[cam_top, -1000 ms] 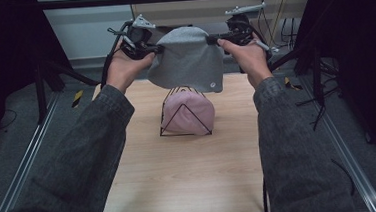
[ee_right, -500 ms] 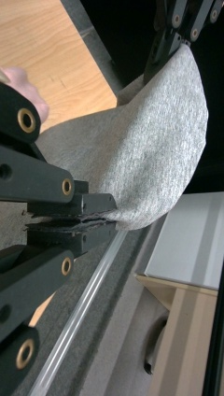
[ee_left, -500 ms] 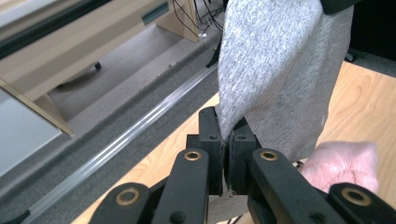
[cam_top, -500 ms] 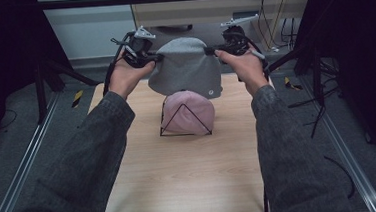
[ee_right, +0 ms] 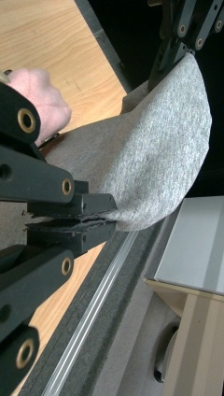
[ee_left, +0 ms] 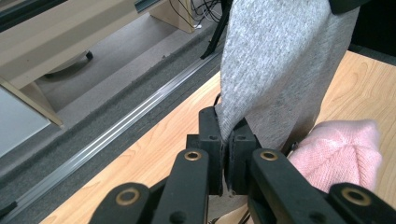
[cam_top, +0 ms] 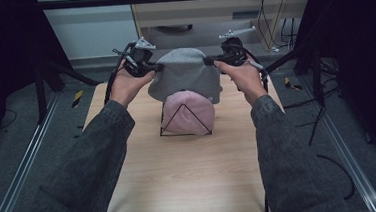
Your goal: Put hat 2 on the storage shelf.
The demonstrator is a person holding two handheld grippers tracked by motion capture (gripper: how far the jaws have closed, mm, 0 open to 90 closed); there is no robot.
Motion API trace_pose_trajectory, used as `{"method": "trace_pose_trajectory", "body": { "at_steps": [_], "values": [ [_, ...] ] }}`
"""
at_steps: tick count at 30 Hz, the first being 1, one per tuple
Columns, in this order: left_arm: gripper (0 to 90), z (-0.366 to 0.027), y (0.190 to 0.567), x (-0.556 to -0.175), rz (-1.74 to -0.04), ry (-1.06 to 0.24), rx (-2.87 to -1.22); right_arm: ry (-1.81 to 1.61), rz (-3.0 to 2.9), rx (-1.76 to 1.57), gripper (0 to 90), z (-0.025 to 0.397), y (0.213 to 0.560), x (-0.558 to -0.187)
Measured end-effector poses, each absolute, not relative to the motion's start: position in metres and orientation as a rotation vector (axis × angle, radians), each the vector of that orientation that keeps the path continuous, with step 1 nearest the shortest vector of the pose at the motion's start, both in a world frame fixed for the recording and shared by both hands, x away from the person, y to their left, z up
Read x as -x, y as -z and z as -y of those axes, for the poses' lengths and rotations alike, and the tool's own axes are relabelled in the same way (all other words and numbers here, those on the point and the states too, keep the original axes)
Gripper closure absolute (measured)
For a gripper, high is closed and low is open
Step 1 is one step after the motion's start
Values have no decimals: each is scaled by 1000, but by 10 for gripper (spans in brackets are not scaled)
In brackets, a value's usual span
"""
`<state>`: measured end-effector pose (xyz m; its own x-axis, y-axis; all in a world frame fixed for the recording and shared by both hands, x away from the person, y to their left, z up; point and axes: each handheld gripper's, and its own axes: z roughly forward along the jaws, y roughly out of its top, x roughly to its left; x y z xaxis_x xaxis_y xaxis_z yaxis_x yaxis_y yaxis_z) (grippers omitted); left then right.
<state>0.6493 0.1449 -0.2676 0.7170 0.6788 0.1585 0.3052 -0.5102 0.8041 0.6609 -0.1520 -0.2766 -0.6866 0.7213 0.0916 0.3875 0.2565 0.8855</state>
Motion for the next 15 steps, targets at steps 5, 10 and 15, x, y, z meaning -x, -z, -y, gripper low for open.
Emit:
{"method": "trace_pose_trajectory", "body": {
  "at_steps": [5, 10, 15],
  "values": [
    [869, -147, 276, -647, -751, -586, -2123, -1387, -2208, -1013, 867, 150, 282, -657],
    [869, -149, 283, -646, -763, -575, -2121, -1377, -2219, -1010, 867, 147, 288, -655],
    [869, -151, 292, -645, -763, -566, -2121, -1367, -2228, -1016, 867, 146, 295, -654]
  ]
}}
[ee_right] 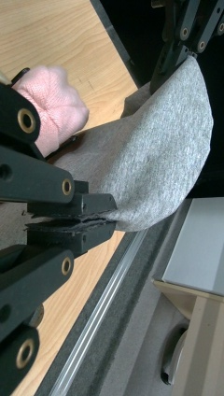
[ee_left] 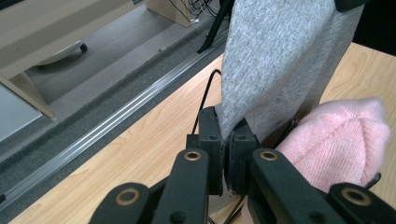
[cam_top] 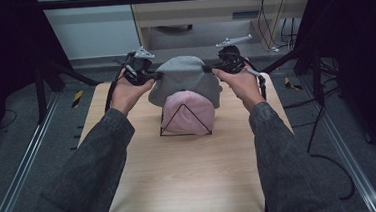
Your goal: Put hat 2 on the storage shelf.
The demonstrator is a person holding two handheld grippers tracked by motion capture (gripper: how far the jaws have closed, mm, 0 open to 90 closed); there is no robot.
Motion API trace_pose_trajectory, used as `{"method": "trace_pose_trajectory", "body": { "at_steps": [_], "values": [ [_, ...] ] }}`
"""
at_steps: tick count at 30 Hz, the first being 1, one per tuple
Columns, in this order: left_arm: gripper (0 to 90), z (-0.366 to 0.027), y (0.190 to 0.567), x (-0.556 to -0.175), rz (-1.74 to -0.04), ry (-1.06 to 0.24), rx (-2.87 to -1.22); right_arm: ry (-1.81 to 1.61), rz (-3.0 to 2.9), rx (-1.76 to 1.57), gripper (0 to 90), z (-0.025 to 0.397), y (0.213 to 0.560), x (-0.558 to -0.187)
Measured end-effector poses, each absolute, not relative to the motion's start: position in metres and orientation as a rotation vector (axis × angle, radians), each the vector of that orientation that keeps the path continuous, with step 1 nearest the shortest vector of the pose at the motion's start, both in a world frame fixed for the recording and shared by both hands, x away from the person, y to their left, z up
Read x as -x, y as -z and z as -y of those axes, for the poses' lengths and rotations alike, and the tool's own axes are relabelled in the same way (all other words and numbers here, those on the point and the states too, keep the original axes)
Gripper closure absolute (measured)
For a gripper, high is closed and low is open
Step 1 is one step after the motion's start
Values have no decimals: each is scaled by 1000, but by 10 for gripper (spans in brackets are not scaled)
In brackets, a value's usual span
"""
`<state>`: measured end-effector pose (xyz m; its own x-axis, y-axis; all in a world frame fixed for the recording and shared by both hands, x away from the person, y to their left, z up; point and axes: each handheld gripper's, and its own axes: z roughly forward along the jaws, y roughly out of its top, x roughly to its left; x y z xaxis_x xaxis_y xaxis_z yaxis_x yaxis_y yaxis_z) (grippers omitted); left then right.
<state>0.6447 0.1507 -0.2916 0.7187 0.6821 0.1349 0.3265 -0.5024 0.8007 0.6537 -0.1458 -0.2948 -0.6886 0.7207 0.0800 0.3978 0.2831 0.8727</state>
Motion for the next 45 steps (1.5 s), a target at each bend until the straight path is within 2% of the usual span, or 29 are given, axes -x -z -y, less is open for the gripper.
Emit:
{"method": "trace_pose_trajectory", "body": {
  "at_steps": [22, 45],
  "values": [
    [869, -155, 331, -641, -793, -530, -2157, -1319, -2289, -1057, 867, 139, 338, -650],
    [867, -162, 357, -638, -854, -508, -2184, -1284, -2323, -1063, 865, 130, 362, -643]
  ]
}}
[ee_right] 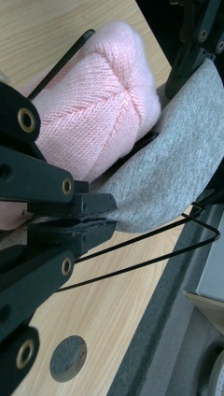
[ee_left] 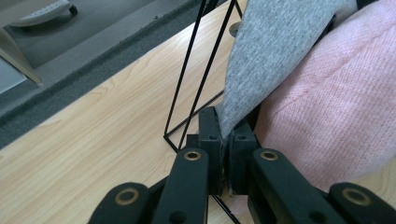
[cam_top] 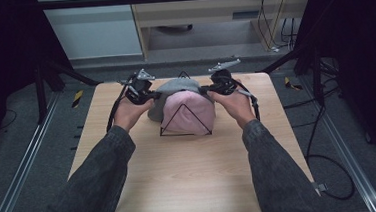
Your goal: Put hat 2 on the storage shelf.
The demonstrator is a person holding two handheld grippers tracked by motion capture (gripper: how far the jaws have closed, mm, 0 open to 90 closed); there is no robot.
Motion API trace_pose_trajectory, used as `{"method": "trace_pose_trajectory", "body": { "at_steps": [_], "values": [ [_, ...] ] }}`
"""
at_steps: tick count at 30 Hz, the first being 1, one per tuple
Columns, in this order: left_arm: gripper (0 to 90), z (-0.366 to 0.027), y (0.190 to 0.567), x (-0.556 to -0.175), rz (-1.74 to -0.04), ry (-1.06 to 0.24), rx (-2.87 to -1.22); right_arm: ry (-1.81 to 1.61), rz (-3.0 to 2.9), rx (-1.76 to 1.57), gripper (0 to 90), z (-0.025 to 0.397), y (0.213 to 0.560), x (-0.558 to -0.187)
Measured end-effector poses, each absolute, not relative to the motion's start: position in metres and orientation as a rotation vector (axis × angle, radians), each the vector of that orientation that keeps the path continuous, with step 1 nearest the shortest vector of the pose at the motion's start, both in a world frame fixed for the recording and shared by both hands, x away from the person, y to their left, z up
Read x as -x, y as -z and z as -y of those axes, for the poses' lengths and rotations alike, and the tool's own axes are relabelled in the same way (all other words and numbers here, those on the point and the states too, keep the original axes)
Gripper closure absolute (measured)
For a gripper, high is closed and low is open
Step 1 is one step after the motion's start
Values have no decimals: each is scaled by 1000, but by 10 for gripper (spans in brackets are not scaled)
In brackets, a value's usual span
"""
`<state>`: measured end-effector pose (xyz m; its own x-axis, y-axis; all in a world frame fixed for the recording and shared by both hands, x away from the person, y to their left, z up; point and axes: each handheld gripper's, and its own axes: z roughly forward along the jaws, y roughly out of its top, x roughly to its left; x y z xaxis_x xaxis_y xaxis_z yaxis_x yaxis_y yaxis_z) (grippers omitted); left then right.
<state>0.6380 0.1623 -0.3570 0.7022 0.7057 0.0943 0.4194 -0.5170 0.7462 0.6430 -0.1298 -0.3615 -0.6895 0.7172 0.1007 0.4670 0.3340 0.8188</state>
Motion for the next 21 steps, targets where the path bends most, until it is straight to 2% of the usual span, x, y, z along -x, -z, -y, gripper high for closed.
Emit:
{"method": "trace_pose_trajectory", "body": {
  "at_steps": [8, 17, 19, 21],
  "values": [
    [841, -160, 364, -637, -864, -489, -2203, -1249, -2322, -1083, 853, 131, 366, -645],
    [810, -165, 370, -638, -893, -475, -2210, -1230, -2307, -1096, 802, 137, 364, -645],
    [770, -165, 370, -636, -895, -495, -2201, -1229, -2295, -1107, 748, 138, 363, -644],
    [687, -166, 369, -634, -911, -516, -2177, -1230, -2278, -1103, 685, 139, 361, -643]
  ]
}}
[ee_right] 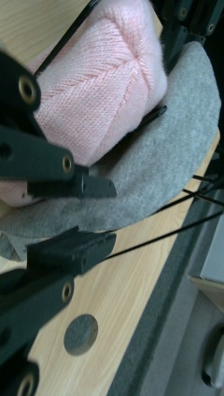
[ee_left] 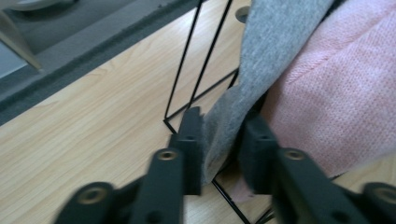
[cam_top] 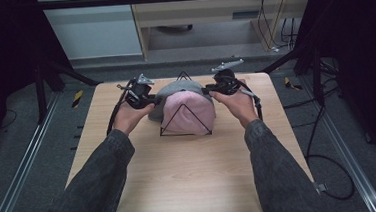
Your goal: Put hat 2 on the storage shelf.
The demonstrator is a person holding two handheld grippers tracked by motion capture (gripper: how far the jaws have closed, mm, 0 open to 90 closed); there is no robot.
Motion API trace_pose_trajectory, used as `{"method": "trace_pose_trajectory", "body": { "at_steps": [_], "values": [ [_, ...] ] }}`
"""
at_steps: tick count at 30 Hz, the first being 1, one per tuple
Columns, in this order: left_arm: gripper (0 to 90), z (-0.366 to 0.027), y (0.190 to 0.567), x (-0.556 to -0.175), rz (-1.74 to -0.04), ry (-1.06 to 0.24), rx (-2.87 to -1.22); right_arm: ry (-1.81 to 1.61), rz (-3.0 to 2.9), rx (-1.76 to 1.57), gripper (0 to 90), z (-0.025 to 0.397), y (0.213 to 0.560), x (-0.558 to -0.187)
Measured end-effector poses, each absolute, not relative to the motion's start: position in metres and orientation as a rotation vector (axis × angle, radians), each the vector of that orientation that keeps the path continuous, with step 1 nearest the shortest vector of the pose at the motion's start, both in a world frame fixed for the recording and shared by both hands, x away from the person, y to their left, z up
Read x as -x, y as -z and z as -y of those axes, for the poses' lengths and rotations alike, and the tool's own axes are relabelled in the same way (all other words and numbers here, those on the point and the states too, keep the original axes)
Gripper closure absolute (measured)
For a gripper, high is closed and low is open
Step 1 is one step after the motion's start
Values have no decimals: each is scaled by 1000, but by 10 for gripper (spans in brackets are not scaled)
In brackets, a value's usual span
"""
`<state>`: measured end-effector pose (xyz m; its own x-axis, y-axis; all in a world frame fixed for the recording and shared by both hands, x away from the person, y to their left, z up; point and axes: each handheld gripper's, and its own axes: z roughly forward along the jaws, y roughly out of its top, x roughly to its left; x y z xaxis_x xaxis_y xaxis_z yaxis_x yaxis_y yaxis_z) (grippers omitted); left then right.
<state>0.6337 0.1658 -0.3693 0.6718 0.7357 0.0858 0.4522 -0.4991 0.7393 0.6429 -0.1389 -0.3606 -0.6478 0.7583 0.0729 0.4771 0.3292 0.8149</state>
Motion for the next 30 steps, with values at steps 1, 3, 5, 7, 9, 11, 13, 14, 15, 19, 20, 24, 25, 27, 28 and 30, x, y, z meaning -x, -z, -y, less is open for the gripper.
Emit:
{"method": "trace_pose_trajectory", "body": {
  "at_steps": [1, 3, 5, 7, 9, 11, 13, 14, 15, 19, 20, 24, 25, 27, 28, 30],
  "values": [
    [645, -166, 368, -632, -911, -534, -2172, -1238, -2266, -1105, 658, 139, 359, -642],
    [540, -167, 365, -630, -920, -568, -2159, -1239, -2239, -1106, 591, 140, 355, -640],
    [448, -169, 361, -627, -924, -579, -2140, -1225, -2211, -1104, 511, 141, 350, -636],
    [421, -171, 356, -625, -934, -584, -2127, -1218, -2201, -1103, 487, 141, 348, -635],
    [379, -172, 352, -621, -931, -605, -2127, -1221, -2174, -1101, 451, 141, 344, -632],
    [330, -173, 348, -617, -923, -611, -2118, -1235, -2153, -1103, 408, 141, 341, -629],
    [289, -173, 343, -612, -913, -617, -2108, -1237, -2144, -1101, 368, 140, 338, -625],
    [264, -173, 341, -609, -911, -615, -2109, -1237, -2143, -1096, 343, 140, 336, -623],
    [246, -173, 340, -606, -915, -615, -2100, -1235, -2144, -1099, 312, 139, 335, -621],
    [168, -176, 334, -586, -908, -605, -2085, -1233, -2127, -1090, 233, 135, 327, -609],
    [148, -177, 335, -579, -900, -601, -2087, -1234, -2121, -1083, 220, 134, 324, -605],
    [108, -188, 345, -549, -898, -598, -2105, -1252, -2099, -1057, 185, 133, 320, -580],
    [107, -192, 348, -542, -900, -594, -2107, -1248, -2098, -1048, 175, 133, 320, -574],
    [94, -199, 354, -528, -912, -581, -2105, -1249, -2103, -1048, 158, 134, 321, -564],
    [79, -201, 357, -521, -912, -580, -2113, -1249, -2108, -1032, 139, 134, 321, -555],
    [77, -207, 361, -510, -892, -593, -2124, -1244, -2114, -1026, 127, 134, 321, -551]
  ]
}}
